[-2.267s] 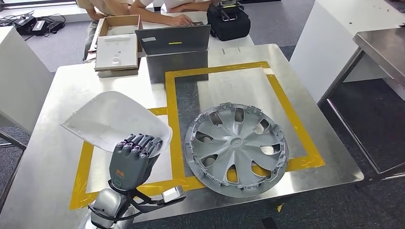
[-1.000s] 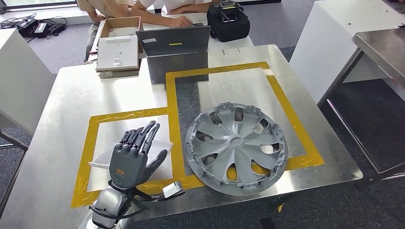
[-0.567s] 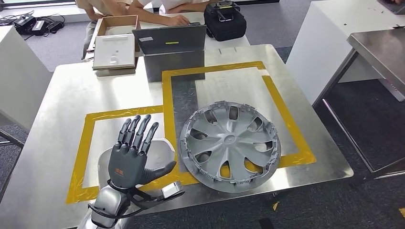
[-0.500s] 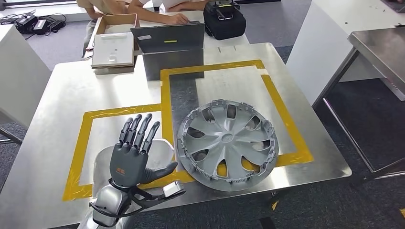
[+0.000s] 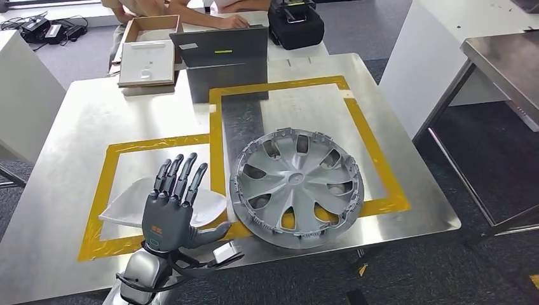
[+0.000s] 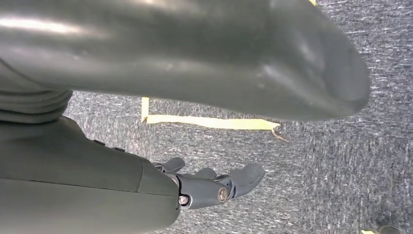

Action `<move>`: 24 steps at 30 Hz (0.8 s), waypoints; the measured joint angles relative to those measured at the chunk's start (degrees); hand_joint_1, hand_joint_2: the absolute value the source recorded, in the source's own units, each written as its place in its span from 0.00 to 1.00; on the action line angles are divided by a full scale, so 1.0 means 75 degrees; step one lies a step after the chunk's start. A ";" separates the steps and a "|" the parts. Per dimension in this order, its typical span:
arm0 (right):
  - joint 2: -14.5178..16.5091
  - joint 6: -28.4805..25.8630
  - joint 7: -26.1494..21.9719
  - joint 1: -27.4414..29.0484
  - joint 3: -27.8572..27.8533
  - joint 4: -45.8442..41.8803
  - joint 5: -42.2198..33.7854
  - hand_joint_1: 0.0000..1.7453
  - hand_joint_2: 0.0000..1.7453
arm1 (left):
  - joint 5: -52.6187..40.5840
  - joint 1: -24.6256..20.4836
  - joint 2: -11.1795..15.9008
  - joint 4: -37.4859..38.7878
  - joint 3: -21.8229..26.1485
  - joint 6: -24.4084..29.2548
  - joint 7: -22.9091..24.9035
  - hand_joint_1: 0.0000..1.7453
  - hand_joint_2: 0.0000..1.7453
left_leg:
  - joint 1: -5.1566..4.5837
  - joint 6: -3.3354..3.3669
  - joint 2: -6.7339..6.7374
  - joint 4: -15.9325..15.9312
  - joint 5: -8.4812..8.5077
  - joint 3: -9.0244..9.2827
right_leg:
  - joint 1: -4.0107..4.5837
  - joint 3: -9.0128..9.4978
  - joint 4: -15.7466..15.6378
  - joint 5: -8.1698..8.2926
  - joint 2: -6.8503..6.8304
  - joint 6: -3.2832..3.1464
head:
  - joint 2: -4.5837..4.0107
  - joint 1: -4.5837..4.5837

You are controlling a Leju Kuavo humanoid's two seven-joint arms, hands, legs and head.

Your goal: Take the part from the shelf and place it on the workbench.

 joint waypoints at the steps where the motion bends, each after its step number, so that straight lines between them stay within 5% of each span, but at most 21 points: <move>1: 0.0000 0.0003 0.0008 -0.0001 -0.0001 0.0000 0.0006 0.00 0.00 | 0.0000 0.0005 0.0001 -0.0002 0.0001 0.0000 -0.0001 0.00 0.00 | -0.0032 0.0014 -0.0012 -0.0058 -0.0024 0.0029 | 0.0001 -0.0016 -0.0021 0.0043 0.0003 0.0071 | 0.0000 0.0002; 4: -0.0005 0.0009 0.0040 -0.0002 -0.0001 0.0000 0.0018 0.00 0.00 | 0.0001 0.0010 -0.0009 -0.0005 0.0002 0.0000 -0.0026 0.00 0.00 | -0.0038 0.0138 0.0009 -0.0189 0.0052 -0.0023 | -0.0026 -0.0061 -0.0016 0.0021 -0.0017 0.0248 | 0.0000 0.0009; 6: -0.0014 0.0009 0.0047 -0.0008 -0.0001 0.0000 0.0020 0.00 0.00 | 0.0004 0.0002 -0.0023 0.0002 0.0002 0.0001 -0.0052 0.00 0.00 | -0.0029 0.0288 0.0048 -0.0257 0.0148 -0.0108 | -0.0028 -0.0245 0.0492 -0.0463 -0.0042 0.0278 | 0.0000 0.0017; 8: -0.0019 0.0009 0.0049 -0.0009 -0.0001 0.0000 0.0023 0.00 0.00 | 0.0007 -0.0002 -0.0031 0.0026 0.0002 0.0001 -0.0067 0.00 0.00 | -0.0080 0.0394 0.0083 -0.0251 0.0265 -0.0255 | -0.0003 -0.0522 0.1431 -0.1075 -0.0043 0.0282 | 0.0000 0.0017; 10: -0.0028 0.0009 0.0048 -0.0007 -0.0001 0.0000 0.0025 0.00 0.00 | 0.0009 -0.0001 -0.0031 0.0055 0.0002 0.0000 -0.0074 0.00 0.00 | -0.0128 0.0433 0.0102 -0.0233 0.0366 -0.0389 | 0.0026 -0.0639 0.2045 -0.1301 -0.0041 0.0278 | 0.0000 0.0017; 16: -0.0036 0.0009 0.0049 -0.0008 -0.0001 0.0000 0.0028 0.00 0.00 | 0.0009 -0.0002 -0.0031 0.0075 0.0002 0.0000 -0.0073 0.00 0.00 | -0.0159 0.0443 0.0106 -0.0214 0.0452 -0.0506 | 0.0051 -0.0493 0.2033 -0.1110 -0.0041 0.0245 | 0.0000 0.0017; 18: -0.0040 0.0009 0.0063 -0.0022 -0.0001 -0.0001 0.0031 0.00 0.00 | 0.0011 0.0006 -0.0032 0.0081 0.0002 0.0000 -0.0055 0.00 0.00 | -0.0191 0.0428 0.0102 -0.0191 0.0593 -0.0674 | 0.0107 0.0121 0.1186 -0.0808 -0.0043 0.0129 | 0.0000 0.0016; 20: -0.0040 0.0023 0.0191 -0.0036 0.0000 -0.0001 0.0060 0.00 0.00 | 0.0017 0.0069 -0.0025 0.0082 0.0003 0.0000 -0.0017 0.00 0.00 | -0.0211 0.0304 0.0096 -0.0279 0.0909 -0.0802 | 0.0181 0.0736 0.0067 -0.0549 -0.0044 -0.0045 | 0.0000 0.0035; 21: -0.0036 0.0034 0.0264 -0.0039 0.0000 -0.0001 0.0079 0.00 0.00 | 0.0020 0.0119 -0.0015 0.0082 0.0005 0.0000 0.0002 0.00 0.00 | -0.0213 0.0226 0.0084 -0.0310 0.0966 -0.0842 | 0.0189 0.0850 -0.0288 -0.0493 -0.0057 -0.0121 | 0.0000 0.0046; 22: -0.0034 0.0046 0.0335 -0.0030 0.0000 0.0000 0.0099 0.00 0.00 | 0.0021 0.0174 -0.0001 0.0083 0.0007 0.0000 0.0015 0.00 0.00 | -0.0206 0.0154 0.0074 -0.0289 0.0874 -0.0864 | 0.0176 0.0757 -0.0356 -0.0329 -0.0066 -0.0168 | 0.0000 0.0052; 24: -0.0033 0.0056 0.0372 -0.0016 -0.0001 0.0000 0.0128 0.00 0.00 | 0.0018 0.0244 0.0029 0.0083 0.0012 0.0000 0.0042 0.00 0.00 | -0.0179 0.0079 0.0051 0.0221 0.0114 -0.0984 | 0.0136 0.0536 -0.0397 -0.0090 -0.0092 -0.0235 | 0.0000 0.0036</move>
